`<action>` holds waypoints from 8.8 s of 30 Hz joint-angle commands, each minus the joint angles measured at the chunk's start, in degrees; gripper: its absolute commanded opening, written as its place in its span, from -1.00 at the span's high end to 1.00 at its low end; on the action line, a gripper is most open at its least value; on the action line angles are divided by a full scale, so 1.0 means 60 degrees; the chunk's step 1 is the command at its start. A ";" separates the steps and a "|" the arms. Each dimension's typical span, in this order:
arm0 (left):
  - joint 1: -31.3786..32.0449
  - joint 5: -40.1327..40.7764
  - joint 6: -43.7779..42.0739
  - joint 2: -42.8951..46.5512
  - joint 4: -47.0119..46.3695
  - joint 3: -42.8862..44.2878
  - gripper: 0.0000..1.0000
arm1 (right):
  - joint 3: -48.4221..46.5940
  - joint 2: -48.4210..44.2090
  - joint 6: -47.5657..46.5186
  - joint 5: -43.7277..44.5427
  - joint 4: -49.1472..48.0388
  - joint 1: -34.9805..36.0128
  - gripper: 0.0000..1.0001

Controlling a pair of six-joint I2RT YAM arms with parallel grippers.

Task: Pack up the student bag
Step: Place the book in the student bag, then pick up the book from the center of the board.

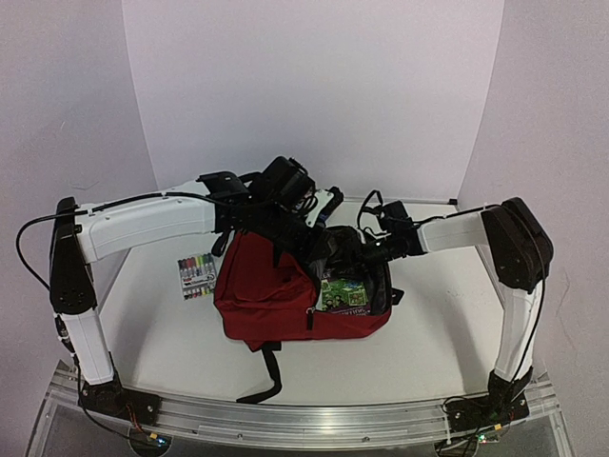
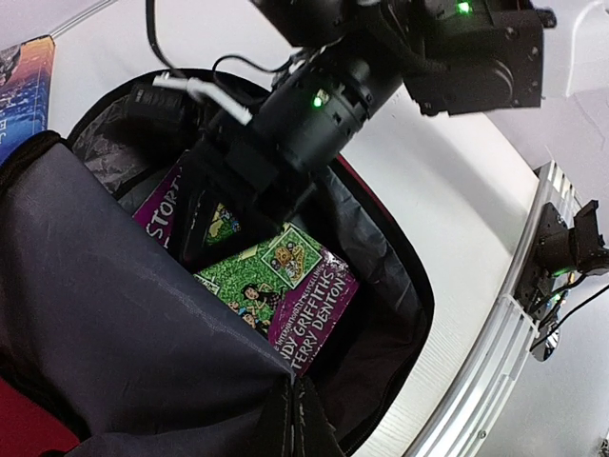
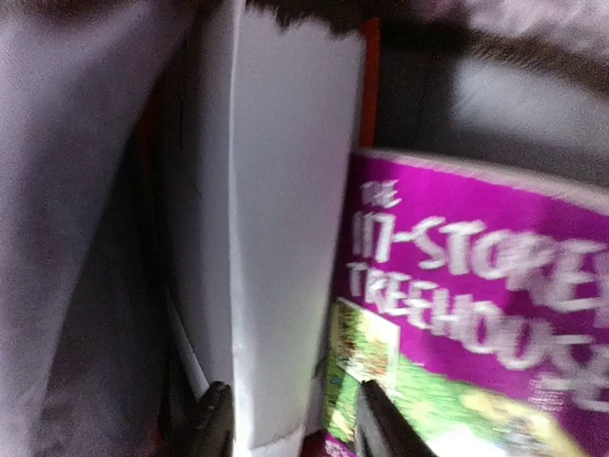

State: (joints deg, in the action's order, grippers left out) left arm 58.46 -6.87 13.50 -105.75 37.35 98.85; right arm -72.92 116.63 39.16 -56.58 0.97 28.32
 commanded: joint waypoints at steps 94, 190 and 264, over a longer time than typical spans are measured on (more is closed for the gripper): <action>-0.5939 -0.0788 0.2457 -0.7278 -0.2185 0.6783 -0.77 | -0.9013 0.5367 -0.3666 0.2839 0.2519 -0.1298 -0.78; -0.5105 -0.6015 1.0374 -0.5247 -1.2413 0.4349 1.00 | -0.5788 0.5662 0.6456 -0.0403 -0.6624 -0.1616 -0.97; -0.5158 -0.7419 0.8298 -0.1436 -1.0533 -0.0112 -0.99 | -0.7241 0.1101 0.9995 -0.2232 -1.1472 -0.1206 1.00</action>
State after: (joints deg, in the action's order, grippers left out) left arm 27.70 -47.98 52.34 -115.90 -7.10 99.76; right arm -114.42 131.23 96.67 -72.19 -56.99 19.92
